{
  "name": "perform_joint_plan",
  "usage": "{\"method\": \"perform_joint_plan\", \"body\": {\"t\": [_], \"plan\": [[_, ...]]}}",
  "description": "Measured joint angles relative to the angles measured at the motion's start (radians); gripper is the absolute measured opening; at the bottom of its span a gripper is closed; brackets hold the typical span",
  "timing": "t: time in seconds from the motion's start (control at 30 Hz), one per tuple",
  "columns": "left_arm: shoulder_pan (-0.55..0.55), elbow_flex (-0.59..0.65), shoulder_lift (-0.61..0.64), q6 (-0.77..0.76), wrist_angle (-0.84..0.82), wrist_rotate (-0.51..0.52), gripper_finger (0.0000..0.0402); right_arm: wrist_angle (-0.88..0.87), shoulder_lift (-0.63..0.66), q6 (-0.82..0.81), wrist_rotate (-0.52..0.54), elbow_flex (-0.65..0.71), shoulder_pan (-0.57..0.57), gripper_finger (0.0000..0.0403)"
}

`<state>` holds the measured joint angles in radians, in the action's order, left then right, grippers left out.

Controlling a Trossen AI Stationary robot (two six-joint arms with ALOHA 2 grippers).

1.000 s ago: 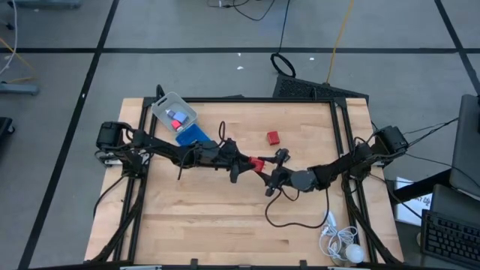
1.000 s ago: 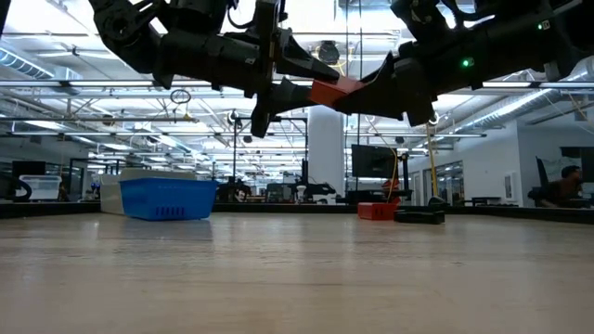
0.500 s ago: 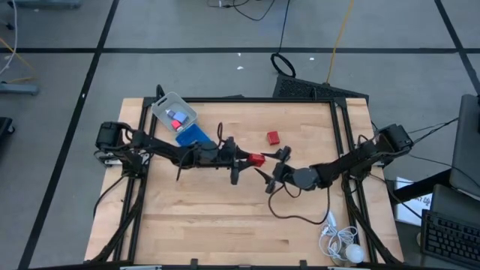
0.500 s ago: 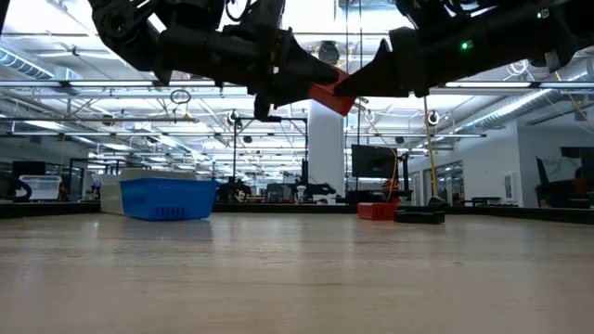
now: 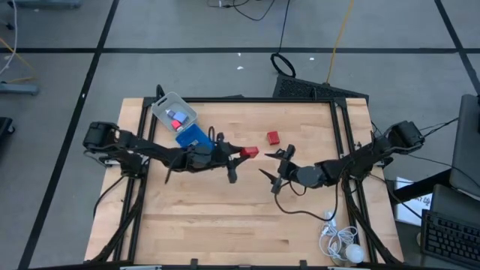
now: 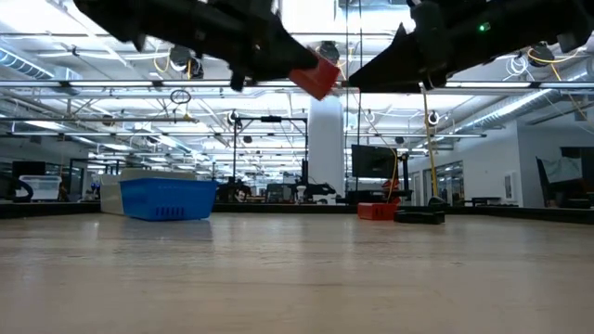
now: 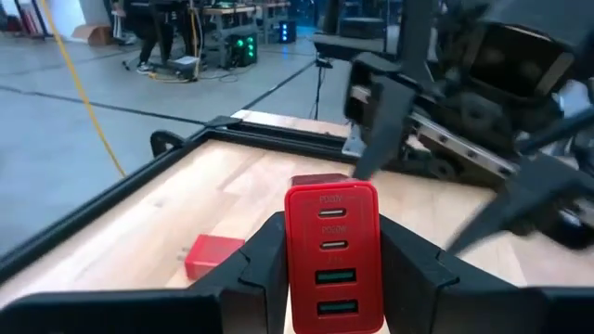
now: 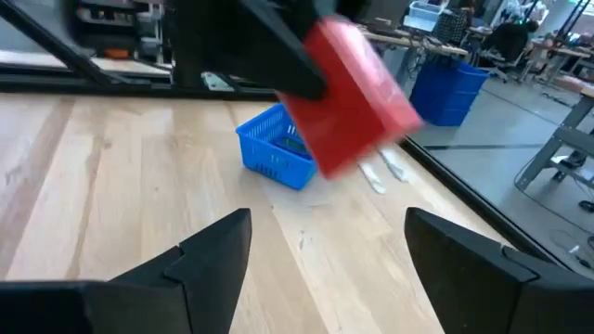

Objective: Pick & Place Office items
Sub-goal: Put the bottom red charger adapter into the gray bin

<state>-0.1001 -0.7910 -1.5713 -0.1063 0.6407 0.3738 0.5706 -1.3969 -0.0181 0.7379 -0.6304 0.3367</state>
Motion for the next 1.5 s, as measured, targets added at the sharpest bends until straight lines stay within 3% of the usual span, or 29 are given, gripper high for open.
{"method": "perform_joint_plan", "body": {"t": [0.37,0.53,0.63,1.1,1.5], "plan": [[-0.102,0.007,0.273,0.076,-0.309,-0.013,0.0124,0.034,0.0,-0.009,-0.063,0.0,-0.001,0.0268],[-0.134,0.104,0.364,0.112,-0.243,0.0,0.0124,0.035,0.0,-0.026,-0.064,0.0,0.0,0.0267],[-0.127,0.179,0.439,0.108,-0.224,0.067,0.0124,0.038,0.0,-0.027,-0.064,0.0,-0.001,0.0267],[-0.031,0.467,0.754,0.035,-0.214,0.202,0.0124,0.038,0.0,-0.027,-0.064,0.0,-0.001,0.0265],[0.068,0.605,0.851,-0.03,-0.144,0.256,0.0124,0.038,0.0,-0.034,-0.064,0.0,-0.001,0.0263]]}}
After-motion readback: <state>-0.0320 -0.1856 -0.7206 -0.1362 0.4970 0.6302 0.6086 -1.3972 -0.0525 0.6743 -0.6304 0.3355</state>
